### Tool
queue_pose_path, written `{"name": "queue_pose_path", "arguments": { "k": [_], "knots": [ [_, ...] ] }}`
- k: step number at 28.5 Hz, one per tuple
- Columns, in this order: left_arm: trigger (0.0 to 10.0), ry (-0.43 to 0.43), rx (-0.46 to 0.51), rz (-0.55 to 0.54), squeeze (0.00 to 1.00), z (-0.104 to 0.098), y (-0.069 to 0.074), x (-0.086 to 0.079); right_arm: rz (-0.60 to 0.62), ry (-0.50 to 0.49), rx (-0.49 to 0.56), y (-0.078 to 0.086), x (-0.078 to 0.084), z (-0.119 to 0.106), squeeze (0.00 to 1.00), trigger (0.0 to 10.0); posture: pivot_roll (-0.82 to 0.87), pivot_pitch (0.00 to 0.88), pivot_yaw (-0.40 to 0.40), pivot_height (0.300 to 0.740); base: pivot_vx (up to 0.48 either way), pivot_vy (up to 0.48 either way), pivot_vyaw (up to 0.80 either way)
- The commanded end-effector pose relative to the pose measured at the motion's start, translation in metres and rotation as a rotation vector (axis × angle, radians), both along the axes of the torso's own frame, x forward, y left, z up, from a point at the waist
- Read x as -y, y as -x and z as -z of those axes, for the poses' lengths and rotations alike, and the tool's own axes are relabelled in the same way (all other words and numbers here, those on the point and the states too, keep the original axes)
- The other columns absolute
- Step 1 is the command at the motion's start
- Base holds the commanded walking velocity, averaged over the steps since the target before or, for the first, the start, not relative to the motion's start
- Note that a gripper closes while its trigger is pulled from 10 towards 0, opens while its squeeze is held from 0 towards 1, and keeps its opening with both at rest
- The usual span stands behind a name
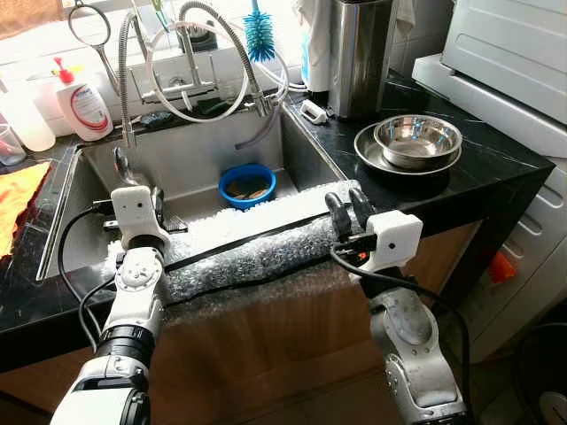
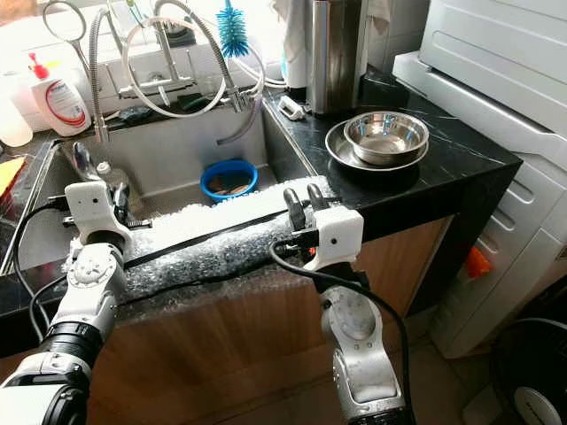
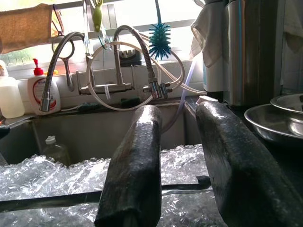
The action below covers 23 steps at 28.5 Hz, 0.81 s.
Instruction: Kitchen organization
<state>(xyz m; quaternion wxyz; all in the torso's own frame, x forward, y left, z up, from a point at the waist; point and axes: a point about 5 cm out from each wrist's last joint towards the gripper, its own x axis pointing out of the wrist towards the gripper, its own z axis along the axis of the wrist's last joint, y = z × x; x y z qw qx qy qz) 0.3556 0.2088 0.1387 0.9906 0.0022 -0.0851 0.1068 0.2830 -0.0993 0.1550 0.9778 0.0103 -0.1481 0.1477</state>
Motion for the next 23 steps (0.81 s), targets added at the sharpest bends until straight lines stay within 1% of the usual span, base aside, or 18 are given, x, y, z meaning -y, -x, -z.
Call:
{"name": "queue_pose_path", "arguments": {
  "k": [1, 12, 14, 15, 16, 17, 18, 19, 20, 21, 23],
  "knots": [
    [10.0, 0.012, -0.005, -0.006, 0.76, 0.001, -0.001, 0.0, -0.011, -0.002, -0.011, -0.002, -0.004, -0.001, 0.0, 10.0, -0.2, 0.0, 0.117, 0.74, 0.0, 0.0, 0.0],
    [10.0, 0.018, 0.007, -0.007, 0.76, 0.001, 0.0, 0.002, -0.007, -0.011, -0.02, -0.005, -0.003, -0.001, 0.0, 10.0, -0.2, 0.0, 0.112, 0.74, 0.0, 0.0, 0.0],
    [10.0, 0.017, 0.009, -0.007, 0.73, 0.001, 0.0, 0.003, -0.007, -0.014, -0.021, -0.005, -0.003, -0.001, 0.0, 10.0, -0.2, 0.0, 0.112, 0.74, 0.0, 0.0, 0.0],
    [10.0, 0.017, 0.014, -0.007, 0.69, 0.0, 0.0, 0.003, -0.009, -0.014, -0.023, -0.005, -0.003, -0.001, 0.0, 10.0, -0.2, 0.0, 0.112, 0.74, 0.0, 0.0, 0.0],
    [10.0, 0.015, 0.028, -0.007, 0.0, -0.002, 0.0, 0.003, -0.01, -0.014, -0.024, -0.005, -0.004, -0.001, 0.0, 10.0, -0.2, 0.0, 0.111, 0.74, 0.0, 0.0, 0.0],
    [10.0, 0.013, 0.038, -0.007, 0.0, -0.003, 0.0, 0.004, -0.01, -0.015, -0.025, -0.005, -0.004, -0.001, 0.0, 10.0, -0.2, 0.0, 0.111, 0.74, 0.0, 0.0, 0.0],
    [10.0, -0.002, 0.121, -0.006, 0.0, -0.015, 0.003, 0.004, -0.01, -0.016, -0.023, -0.006, -0.004, -0.001, 0.0, 10.0, -0.2, 0.0, 0.111, 0.74, 0.0, 0.0, 0.0],
    [10.0, -0.006, 0.142, -0.006, 0.0, -0.018, 0.004, 0.004, -0.01, -0.016, -0.023, -0.005, -0.004, -0.001, 0.0, 10.0, -0.2, 0.0, 0.111, 0.74, 0.0, 0.0, 0.0],
    [10.0, -0.021, 0.197, -0.009, 0.0, -0.028, 0.006, 0.004, -0.008, -0.016, -0.019, -0.005, -0.004, -0.002, 0.0, 10.0, -0.2, 0.0, 0.114, 0.74, 0.0, 0.0, 0.0],
    [10.0, -0.024, 0.21, -0.009, 0.0, -0.03, 0.007, 0.003, -0.008, -0.017, -0.018, -0.005, -0.004, -0.002, 0.0, 10.0, -0.2, 0.0, 0.114, 0.74, 0.0, 0.0, 0.0],
    [10.0, -0.084, 0.276, -0.008, 0.0, -0.047, 0.011, 0.002, 0.0, -0.019, -0.012, -0.006, -0.002, -0.003, 0.0, 10.0, -0.2, 0.0, 0.114, 0.74, 0.0, 0.0, 0.0]
  ]
}}
